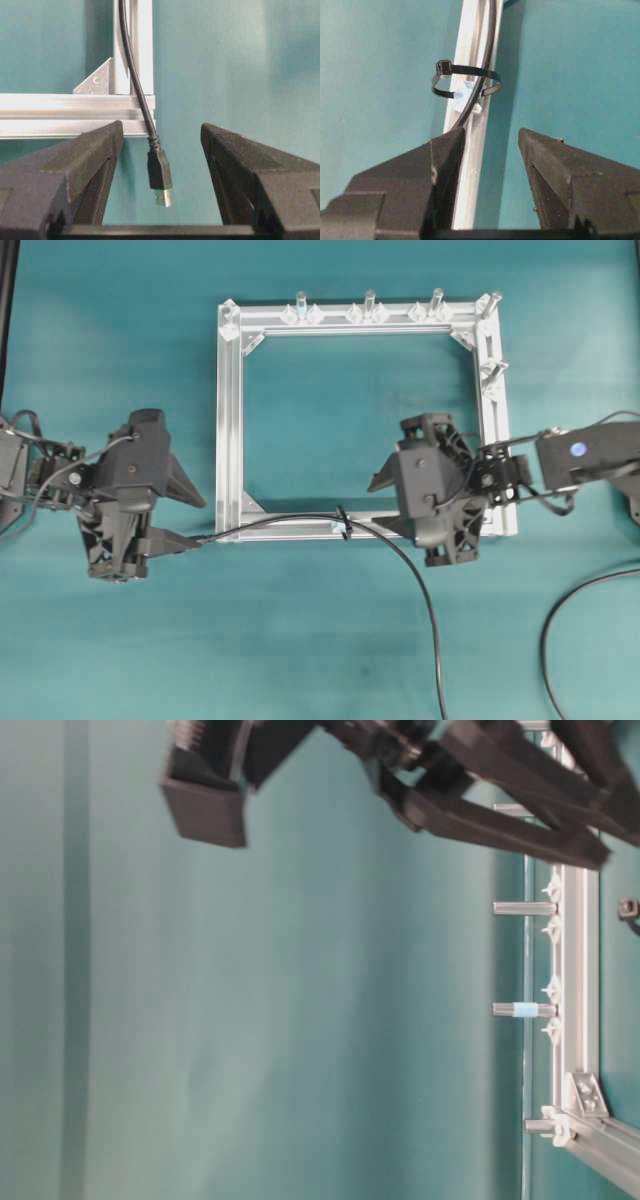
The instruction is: Insert the wire through the string loop located in the center.
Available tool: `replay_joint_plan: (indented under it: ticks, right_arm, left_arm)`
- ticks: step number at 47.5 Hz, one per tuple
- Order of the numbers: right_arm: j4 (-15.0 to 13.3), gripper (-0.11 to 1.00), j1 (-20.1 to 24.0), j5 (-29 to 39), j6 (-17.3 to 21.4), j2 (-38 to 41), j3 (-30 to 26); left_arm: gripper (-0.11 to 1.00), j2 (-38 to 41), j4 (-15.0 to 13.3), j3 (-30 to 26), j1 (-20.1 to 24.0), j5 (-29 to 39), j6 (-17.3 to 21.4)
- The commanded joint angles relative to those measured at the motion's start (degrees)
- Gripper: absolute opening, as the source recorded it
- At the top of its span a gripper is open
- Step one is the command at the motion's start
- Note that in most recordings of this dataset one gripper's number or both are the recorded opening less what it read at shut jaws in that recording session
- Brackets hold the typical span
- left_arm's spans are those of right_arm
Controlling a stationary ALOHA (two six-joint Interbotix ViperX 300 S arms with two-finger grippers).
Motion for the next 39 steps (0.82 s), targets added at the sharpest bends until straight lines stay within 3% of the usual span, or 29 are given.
replay_joint_plan:
  ticks: [1, 16, 39]
  right_arm:
    - [0.0, 0.5, 0.09, 1.32, 0.0, -3.52, -0.35]
    - [-0.26, 0.5, 0.09, 5.89, -0.09, -8.53, 0.18]
    - [-0.26, 0.5, 0.09, 5.27, 0.0, -15.73, 3.43]
  left_arm:
    - [0.64, -2.29, 0.18, -0.53, 0.26, -0.35, 1.58]
    - [0.64, -9.4, 0.18, 2.46, 1.23, -0.26, 2.46]
    - [0.64, -28.21, 0.18, 10.02, 3.6, -0.88, 2.64]
